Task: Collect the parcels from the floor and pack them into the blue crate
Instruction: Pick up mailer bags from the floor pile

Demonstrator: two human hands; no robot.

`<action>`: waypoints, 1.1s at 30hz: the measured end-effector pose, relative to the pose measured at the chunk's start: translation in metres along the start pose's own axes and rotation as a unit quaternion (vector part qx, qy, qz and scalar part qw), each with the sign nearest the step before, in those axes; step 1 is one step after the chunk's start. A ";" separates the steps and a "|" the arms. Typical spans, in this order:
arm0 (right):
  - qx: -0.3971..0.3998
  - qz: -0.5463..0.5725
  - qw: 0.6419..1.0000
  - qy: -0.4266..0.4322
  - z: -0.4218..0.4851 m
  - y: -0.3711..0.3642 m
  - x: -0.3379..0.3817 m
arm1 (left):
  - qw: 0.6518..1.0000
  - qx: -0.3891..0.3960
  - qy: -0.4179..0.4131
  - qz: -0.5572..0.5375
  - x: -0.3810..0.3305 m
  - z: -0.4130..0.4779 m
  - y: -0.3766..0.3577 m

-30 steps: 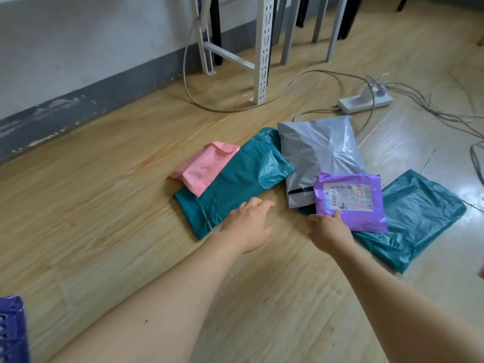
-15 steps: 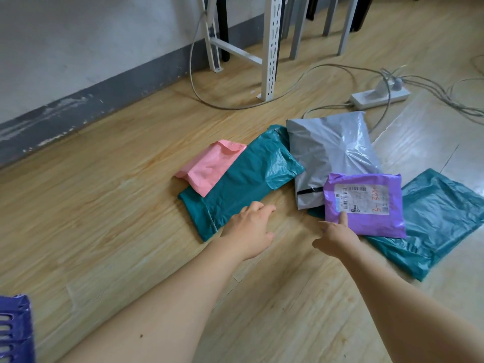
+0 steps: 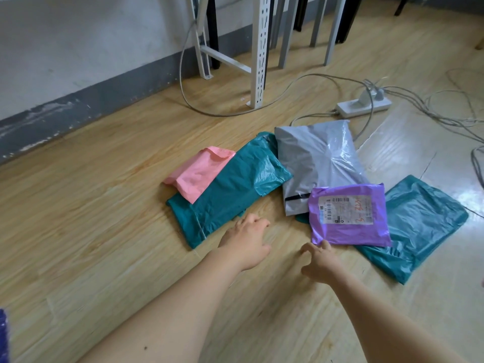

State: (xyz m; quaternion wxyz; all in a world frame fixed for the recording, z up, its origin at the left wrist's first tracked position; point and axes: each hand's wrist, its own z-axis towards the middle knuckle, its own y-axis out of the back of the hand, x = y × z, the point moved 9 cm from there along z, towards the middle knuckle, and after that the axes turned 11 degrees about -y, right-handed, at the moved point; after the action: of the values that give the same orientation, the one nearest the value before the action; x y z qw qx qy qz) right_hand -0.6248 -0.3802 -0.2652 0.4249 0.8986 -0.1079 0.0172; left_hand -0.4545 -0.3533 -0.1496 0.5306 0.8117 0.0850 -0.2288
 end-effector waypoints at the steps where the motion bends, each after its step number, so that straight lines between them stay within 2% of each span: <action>1: -0.006 -0.006 1.000 -0.004 0.000 0.001 0.001 | 1.000 0.003 0.002 -0.001 0.002 -0.001 -0.001; 8: -0.014 -0.077 0.997 -0.023 0.001 0.017 -0.005 | 0.999 0.001 0.020 -0.027 0.021 -0.010 -0.001; 16: -0.031 -0.065 0.997 -0.011 -0.008 0.017 0.010 | 0.999 0.001 0.024 -0.028 0.029 -0.020 -0.005; 21: -0.045 -0.003 0.999 0.015 -0.033 0.030 0.037 | 0.999 -0.009 0.036 -0.023 0.030 -0.041 0.005; 24: -0.115 0.062 0.991 0.034 -0.062 0.060 0.057 | 0.998 -0.031 0.047 -0.032 0.031 -0.066 0.021; 29: -0.250 0.096 0.962 0.046 -0.125 0.102 0.090 | 0.994 -0.067 0.079 -0.028 0.033 -0.126 0.055; 33: -0.231 0.202 0.951 0.048 -0.171 0.112 0.119 | 0.989 -0.098 0.107 -0.017 0.035 -0.182 0.083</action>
State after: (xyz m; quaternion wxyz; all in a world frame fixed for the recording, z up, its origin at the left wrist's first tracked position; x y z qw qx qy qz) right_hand -0.5216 -0.3393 -0.0567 0.6132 0.7334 -0.2676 0.1208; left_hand -0.3407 -0.2276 -0.0370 0.5915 0.7739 0.1775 -0.1403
